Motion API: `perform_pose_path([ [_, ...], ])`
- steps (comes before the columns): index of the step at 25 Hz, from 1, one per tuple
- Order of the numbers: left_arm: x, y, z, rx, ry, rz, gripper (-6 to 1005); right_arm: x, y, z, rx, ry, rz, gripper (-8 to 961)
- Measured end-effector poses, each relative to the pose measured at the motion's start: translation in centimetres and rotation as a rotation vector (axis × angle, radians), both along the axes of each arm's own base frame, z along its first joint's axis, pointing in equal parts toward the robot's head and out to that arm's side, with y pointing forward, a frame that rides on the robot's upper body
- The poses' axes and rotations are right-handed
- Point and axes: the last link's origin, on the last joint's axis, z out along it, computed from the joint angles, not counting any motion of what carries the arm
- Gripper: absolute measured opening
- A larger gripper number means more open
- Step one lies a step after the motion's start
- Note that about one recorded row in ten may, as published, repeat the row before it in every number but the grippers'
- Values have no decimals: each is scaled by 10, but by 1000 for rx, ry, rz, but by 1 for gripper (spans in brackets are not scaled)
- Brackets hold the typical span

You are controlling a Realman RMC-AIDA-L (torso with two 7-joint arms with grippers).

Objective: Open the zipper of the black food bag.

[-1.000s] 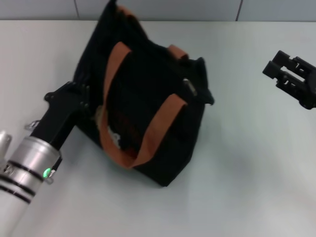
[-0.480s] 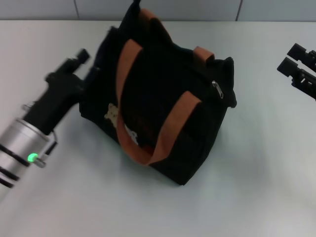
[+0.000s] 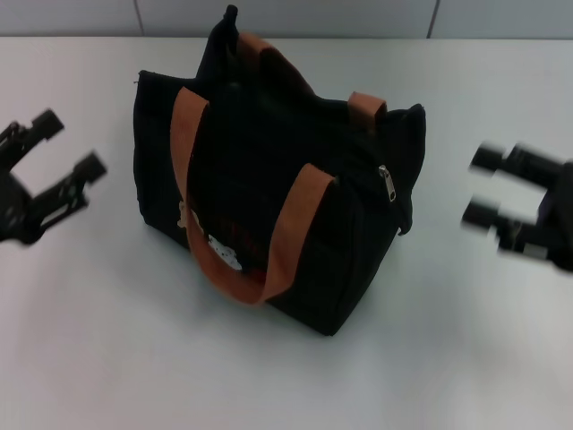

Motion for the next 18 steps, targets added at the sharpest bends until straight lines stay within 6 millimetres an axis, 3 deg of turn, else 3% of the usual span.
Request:
perform_pose_path([
  [6, -1, -28, 14, -192, 106, -155, 860, -18, -14, -19, -211, -124, 228, 765],
  [13, 4, -26, -4, -327, 154, -199, 860, -36, -12, -36, -262, -127, 321, 765],
  [18, 6, -24, -6, -356, 148, -203, 859, -40, -9, -38, -262, -121, 332, 765],
])
